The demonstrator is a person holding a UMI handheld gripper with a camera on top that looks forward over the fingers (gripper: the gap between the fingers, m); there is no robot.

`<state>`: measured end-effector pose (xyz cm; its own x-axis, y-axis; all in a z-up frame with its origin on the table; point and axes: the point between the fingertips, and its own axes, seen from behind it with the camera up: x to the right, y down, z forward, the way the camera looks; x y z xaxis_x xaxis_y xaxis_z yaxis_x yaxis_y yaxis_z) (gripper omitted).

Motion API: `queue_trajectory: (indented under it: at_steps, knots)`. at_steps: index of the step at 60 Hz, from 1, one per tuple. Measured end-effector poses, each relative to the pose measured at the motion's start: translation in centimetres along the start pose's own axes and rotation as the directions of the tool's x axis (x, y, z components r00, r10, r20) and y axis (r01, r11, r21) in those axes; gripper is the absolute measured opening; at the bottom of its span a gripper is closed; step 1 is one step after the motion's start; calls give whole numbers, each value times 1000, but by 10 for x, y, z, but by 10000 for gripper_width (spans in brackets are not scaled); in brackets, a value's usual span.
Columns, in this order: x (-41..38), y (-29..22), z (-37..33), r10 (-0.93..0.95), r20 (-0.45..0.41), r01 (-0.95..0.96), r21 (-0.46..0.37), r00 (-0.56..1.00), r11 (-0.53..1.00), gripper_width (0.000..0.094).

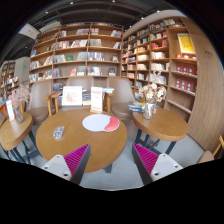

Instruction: Arrange mouse

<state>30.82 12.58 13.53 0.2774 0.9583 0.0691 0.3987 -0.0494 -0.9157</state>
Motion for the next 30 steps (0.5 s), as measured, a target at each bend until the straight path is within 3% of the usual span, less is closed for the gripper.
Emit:
queue_trajectory:
  at_steps: [30]
  knots:
    - [-152,9,23,-56,194,62,-26,979,998,855]
